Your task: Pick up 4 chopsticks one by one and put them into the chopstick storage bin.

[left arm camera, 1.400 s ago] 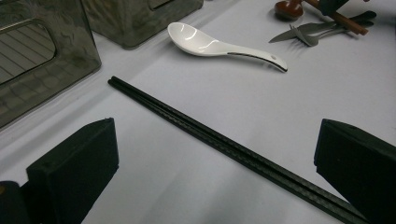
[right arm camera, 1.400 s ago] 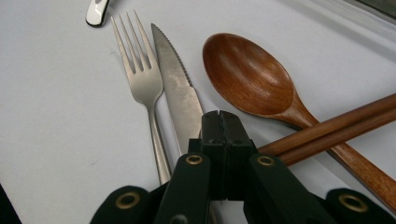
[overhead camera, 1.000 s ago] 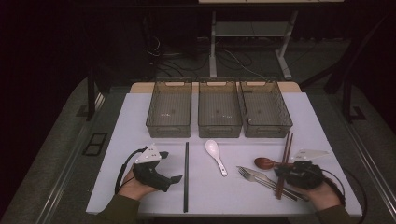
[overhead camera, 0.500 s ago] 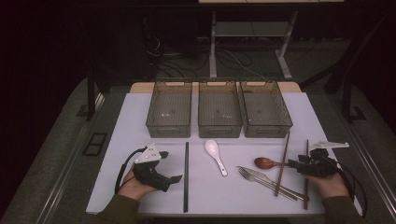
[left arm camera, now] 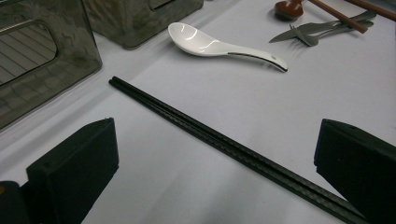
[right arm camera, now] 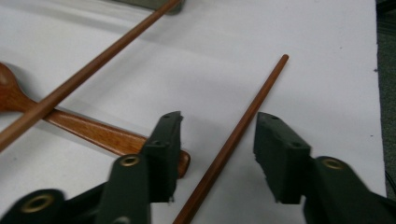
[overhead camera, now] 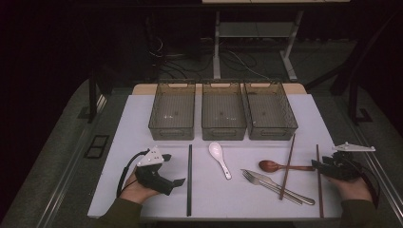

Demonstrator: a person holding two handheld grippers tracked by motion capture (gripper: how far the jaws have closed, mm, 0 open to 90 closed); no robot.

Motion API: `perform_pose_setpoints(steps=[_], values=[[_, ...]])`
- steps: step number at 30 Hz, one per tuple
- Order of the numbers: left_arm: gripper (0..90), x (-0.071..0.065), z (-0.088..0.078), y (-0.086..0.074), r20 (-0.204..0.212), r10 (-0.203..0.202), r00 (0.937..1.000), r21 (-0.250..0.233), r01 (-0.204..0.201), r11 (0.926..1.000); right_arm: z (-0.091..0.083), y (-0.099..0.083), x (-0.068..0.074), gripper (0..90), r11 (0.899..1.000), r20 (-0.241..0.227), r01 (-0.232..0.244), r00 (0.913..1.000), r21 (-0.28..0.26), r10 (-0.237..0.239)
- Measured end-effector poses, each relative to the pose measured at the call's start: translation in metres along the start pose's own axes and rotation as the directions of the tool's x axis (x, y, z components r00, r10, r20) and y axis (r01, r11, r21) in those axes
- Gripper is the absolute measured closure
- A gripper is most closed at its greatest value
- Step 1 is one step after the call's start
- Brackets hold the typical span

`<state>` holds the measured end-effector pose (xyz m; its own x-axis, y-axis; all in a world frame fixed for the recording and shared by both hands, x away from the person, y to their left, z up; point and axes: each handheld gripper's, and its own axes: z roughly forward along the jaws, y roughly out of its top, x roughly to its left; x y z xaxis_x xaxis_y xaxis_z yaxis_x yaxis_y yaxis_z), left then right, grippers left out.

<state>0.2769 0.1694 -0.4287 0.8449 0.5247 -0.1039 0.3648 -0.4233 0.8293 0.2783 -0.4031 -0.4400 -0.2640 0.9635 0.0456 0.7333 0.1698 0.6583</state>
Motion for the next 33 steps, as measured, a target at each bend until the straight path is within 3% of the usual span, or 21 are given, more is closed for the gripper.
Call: perform_pose_setpoints(steps=[6, 12, 23, 33], values=[[0.0, 0.0, 0.0, 0.0, 0.0, -0.002, 1.0, 0.0, 0.002, 1.0, 0.004, -0.001, -0.002, 69.2, 0.999, 0.011, 0.014, 0.9998, 0.031, -0.015], [0.0, 0.0, 0.0, 0.0, 0.001, 0.0, 1.0, 0.003, 0.0, 1.0, 0.005, 0.0, -0.003, 76.9, 0.999, 0.024, 0.027, 0.9993, 0.039, -0.028], [0.0, 0.0, 0.001, 0.0, 0.0, 0.0, 1.0, 0.006, 0.0, 1.0, 0.01, 0.006, -0.008, 83.0, 0.999, 0.016, 0.039, 0.9991, 0.037, -0.039], [0.0, 0.0, 0.001, 0.0, 0.0, 0.0, 1.0, 0.007, 0.0, 1.0, 0.019, 0.019, -0.011, 84.9, 0.992, -0.003, 0.117, 0.9931, 0.057, -0.117]])
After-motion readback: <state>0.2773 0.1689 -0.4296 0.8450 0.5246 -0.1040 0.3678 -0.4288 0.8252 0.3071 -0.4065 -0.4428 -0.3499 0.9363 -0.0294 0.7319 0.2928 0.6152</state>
